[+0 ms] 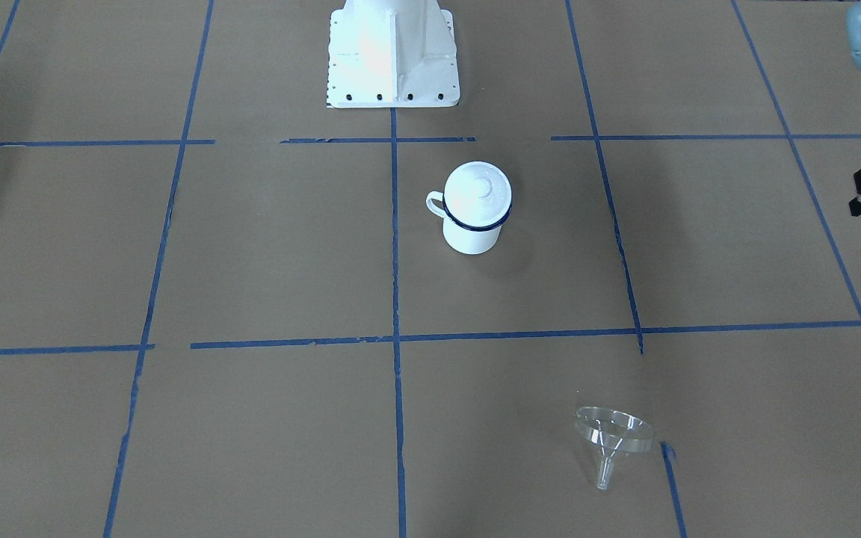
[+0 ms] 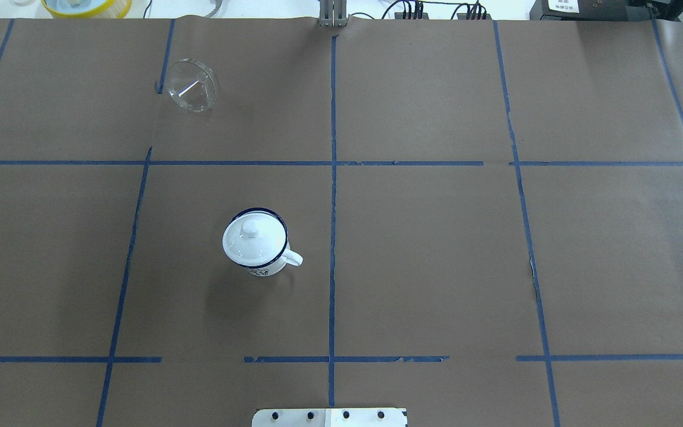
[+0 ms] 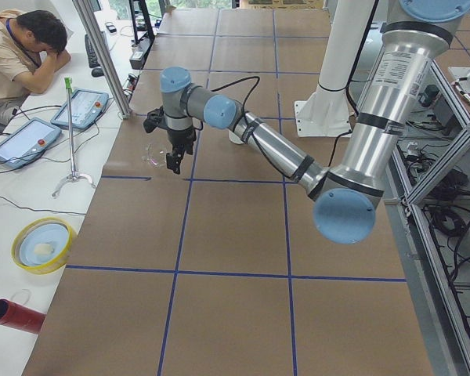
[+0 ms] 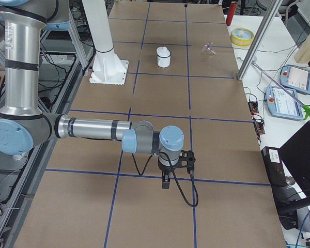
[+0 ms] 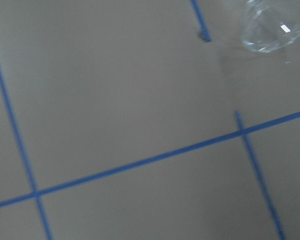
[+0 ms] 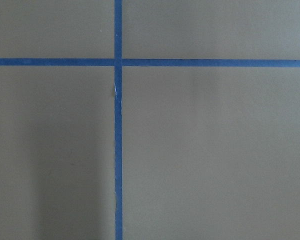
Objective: Remove funnel from cup
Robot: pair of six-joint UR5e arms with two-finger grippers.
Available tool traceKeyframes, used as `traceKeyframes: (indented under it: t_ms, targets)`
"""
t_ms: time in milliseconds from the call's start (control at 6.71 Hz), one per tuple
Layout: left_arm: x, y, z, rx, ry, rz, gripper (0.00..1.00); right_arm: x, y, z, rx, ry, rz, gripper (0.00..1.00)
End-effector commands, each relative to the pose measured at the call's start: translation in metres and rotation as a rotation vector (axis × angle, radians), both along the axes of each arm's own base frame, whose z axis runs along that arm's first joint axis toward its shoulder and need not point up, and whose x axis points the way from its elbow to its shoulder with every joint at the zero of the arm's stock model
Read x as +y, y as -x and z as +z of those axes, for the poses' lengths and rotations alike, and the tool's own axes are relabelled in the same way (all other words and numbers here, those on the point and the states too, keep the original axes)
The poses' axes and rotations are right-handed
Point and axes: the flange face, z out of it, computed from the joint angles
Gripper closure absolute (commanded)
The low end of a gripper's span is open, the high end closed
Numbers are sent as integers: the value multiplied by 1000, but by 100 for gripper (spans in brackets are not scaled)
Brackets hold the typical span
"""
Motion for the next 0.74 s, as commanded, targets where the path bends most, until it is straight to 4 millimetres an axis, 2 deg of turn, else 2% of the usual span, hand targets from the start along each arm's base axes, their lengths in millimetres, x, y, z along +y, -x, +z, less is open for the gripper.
traceKeyframes:
  t_ms: [0, 149, 447, 596]
  targets:
    - [45, 74, 123, -5, 30, 31, 0, 0, 0, 0, 0, 0, 0, 0]
    - [60, 97, 165, -3, 41, 30, 0, 0, 0, 0, 0, 0, 0, 0]
    - [68, 112, 171, -6, 69, -5, 0, 0, 0, 0, 0, 0, 0, 0]
    - [68, 113, 173, -16, 67, -3, 0, 0, 0, 0, 0, 0, 0, 0]
